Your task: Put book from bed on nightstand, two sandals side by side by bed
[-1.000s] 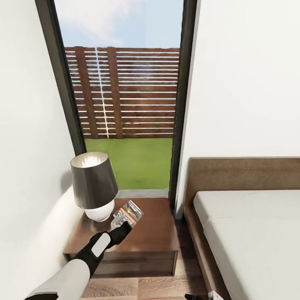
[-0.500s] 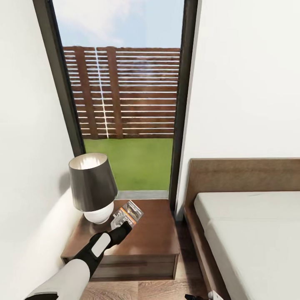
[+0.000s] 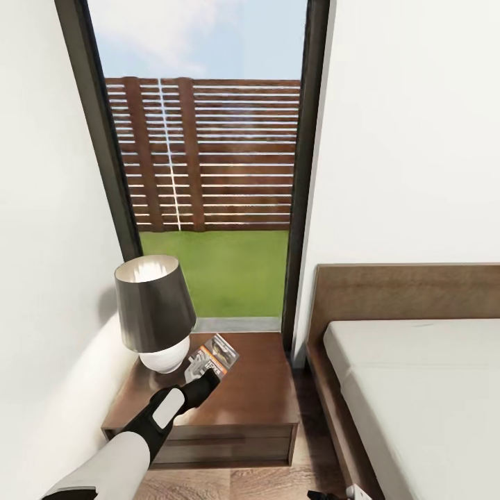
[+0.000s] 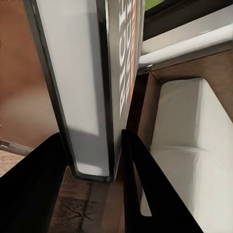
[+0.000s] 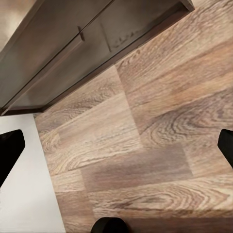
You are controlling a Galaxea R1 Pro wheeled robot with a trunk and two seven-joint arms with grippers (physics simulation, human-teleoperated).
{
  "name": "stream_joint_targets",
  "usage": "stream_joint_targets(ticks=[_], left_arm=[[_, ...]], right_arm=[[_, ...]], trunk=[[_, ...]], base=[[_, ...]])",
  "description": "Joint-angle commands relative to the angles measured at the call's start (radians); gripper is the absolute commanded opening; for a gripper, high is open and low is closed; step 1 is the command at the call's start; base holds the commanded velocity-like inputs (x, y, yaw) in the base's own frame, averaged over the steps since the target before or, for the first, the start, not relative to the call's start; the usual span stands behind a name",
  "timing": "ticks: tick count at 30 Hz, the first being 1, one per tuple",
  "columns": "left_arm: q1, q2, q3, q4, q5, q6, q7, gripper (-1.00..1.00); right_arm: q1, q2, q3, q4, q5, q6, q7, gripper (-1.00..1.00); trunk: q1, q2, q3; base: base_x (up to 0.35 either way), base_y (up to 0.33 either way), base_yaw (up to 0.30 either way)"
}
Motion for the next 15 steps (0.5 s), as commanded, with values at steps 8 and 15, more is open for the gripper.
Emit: stream_joint_targets(ticks=[8,15], left_arm=[[0.000,-0.001,0.006,-0.001,0.005,0.005,-0.002,-1.00],[0.000,0.000,0.006,-0.001,0.005,0.008,-0.001,-1.00]], right_arm=[[-0.001,0.000,-0.002,0.002,-0.010,0.001,-0.003,1.00],[-0.001,0.001,-0.003,0.002,-0.014,-0.020,-0.006,1.00]], trunk=[[0.000,-0.001,-0.001],[0.000,-0.001,-0.001]], base=[[0.000,0.000,0.000],[0.000,0.000,0.000]])
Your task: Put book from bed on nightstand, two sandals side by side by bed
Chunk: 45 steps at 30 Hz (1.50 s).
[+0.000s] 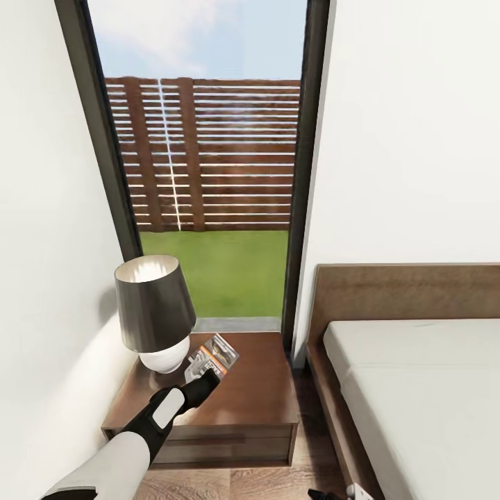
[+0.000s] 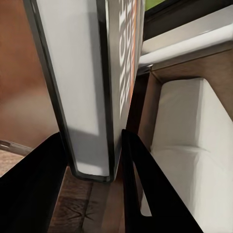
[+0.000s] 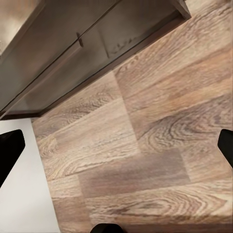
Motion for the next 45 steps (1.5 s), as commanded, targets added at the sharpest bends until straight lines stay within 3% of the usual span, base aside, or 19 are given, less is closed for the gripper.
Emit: stream_joint_targets(ticks=[1,5,10,15,28,39,45], left_arm=[[0.000,-0.001,0.007,0.000,0.005,0.008,-0.002,-1.00],[0.000,-0.001,0.007,0.000,0.005,0.009,-0.002,-1.00],[0.000,-0.001,0.007,0.000,0.005,0.009,-0.002,-1.00],[0.000,-0.002,0.008,0.000,0.005,0.010,-0.002,-1.00],[0.000,-0.002,0.009,0.000,0.005,0.010,-0.001,-1.00],[0.000,-0.005,0.010,0.000,0.004,0.008,0.002,-1.00],[-0.001,-0.001,-0.004,-0.005,0.002,0.008,0.004,-1.00]], right_arm=[[-0.001,0.000,-0.002,0.002,-0.010,-0.003,0.004,1.00],[-0.001,0.015,-0.002,0.003,-0.008,-0.094,-0.012,1.00],[0.000,0.063,-0.003,0.003,-0.004,-0.253,-0.125,1.00],[0.000,0.089,0.003,0.001,-0.005,-0.332,-0.196,1.00],[0.000,0.100,0.085,-0.029,-0.008,-0.411,-0.256,1.00],[0.000,0.124,0.093,-0.046,-0.008,-0.493,-0.275,1.00],[0.000,0.129,0.120,-0.048,0.002,-0.507,-0.276,1.00]], trunk=[[0.000,-0.001,-0.001],[0.000,-0.001,-0.001],[0.000,-0.001,-0.001],[0.000,-0.001,-0.001],[0.000,-0.001,-0.001],[0.000,-0.001,-0.001],[0.000,-0.001,-0.001]], base=[[0.000,0.000,0.000],[0.000,0.000,0.000],[0.000,0.000,0.000],[0.000,0.000,0.000],[0.000,0.000,0.000],[0.000,0.000,0.000],[0.000,0.000,0.000]])
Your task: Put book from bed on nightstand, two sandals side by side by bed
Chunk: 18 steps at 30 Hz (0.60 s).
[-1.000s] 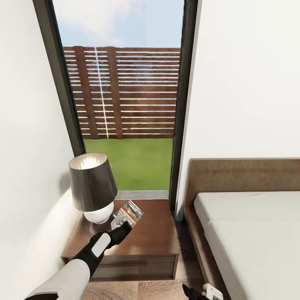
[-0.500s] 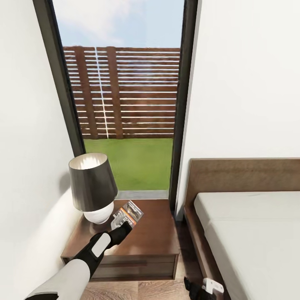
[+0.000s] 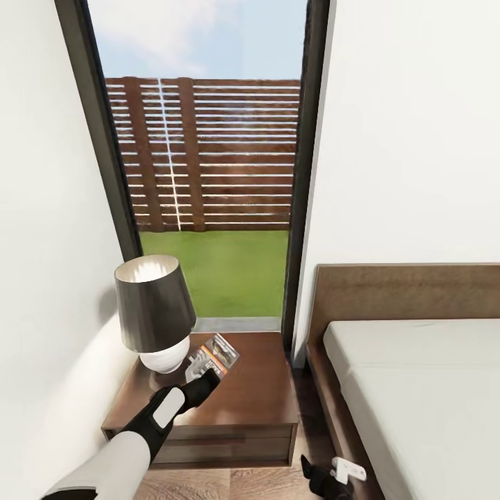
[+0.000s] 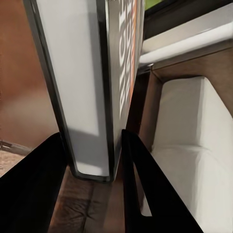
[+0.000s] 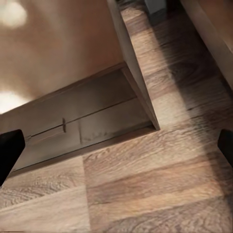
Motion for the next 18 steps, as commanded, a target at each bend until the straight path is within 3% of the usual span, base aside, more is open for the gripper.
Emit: stream_joint_targets(ticks=[1,6,12,18], left_arm=[[-0.001,0.001,0.003,-0.003,0.005,0.007,-0.002,-1.00],[-0.001,0.009,-0.004,-0.019,0.006,0.009,0.000,-1.00],[-0.006,0.007,-0.014,-0.023,0.006,0.021,0.001,-1.00],[-0.022,0.007,-0.084,-0.023,0.006,0.114,-0.002,-1.00]], right_arm=[[-0.001,0.000,0.004,0.001,-0.007,-0.002,0.010,1.00],[-0.001,0.004,0.060,0.001,0.008,-0.006,0.009,1.00],[-0.001,0.007,0.082,0.001,0.015,-0.003,0.009,1.00],[-0.001,0.009,0.087,0.001,0.028,0.003,0.011,1.00]], trunk=[[0.000,0.000,-0.001],[0.000,0.000,-0.001],[0.000,0.000,-0.001],[0.000,0.000,-0.001]], base=[[0.000,0.000,0.000],[0.000,0.000,0.000],[0.000,0.000,0.000],[0.000,0.000,0.000]])
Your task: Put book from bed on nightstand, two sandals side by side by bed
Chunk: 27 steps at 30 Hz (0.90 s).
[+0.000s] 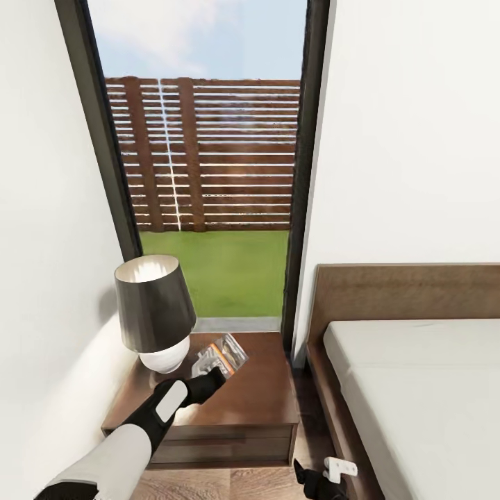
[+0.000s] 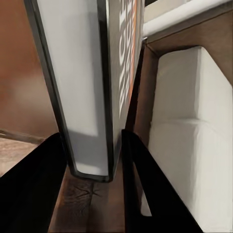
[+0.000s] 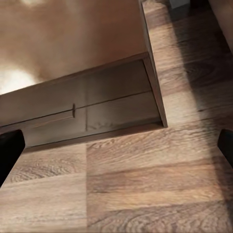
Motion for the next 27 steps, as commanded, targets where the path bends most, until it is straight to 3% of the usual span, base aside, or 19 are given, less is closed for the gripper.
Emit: stream_joint_targets(ticks=[1,10,15,27], left_arm=[[-0.005,0.001,-0.008,-0.001,0.004,0.012,-0.001,-1.00],[-0.062,0.013,-0.060,0.002,-0.014,0.079,-0.036,-1.00],[-0.068,0.024,-0.111,-0.005,-0.060,0.090,-0.143,-1.00],[-0.069,0.023,-0.127,-0.006,-0.072,0.084,-0.160,-1.00]], right_arm=[[-0.001,0.000,-0.008,0.001,-0.004,-0.001,0.011,1.00],[-0.001,0.007,-0.013,0.002,0.035,-0.002,0.010,1.00],[-0.001,0.007,-0.023,0.004,0.039,-0.004,0.008,1.00],[-0.001,0.007,-0.026,0.005,0.038,-0.005,0.008,1.00]], trunk=[[0.000,0.000,-0.001],[0.000,0.000,-0.001],[0.000,0.000,-0.001],[0.000,0.000,-0.001]], base=[[0.000,0.000,0.000],[0.000,0.000,0.000],[0.000,0.000,0.000],[0.000,0.000,0.000]])
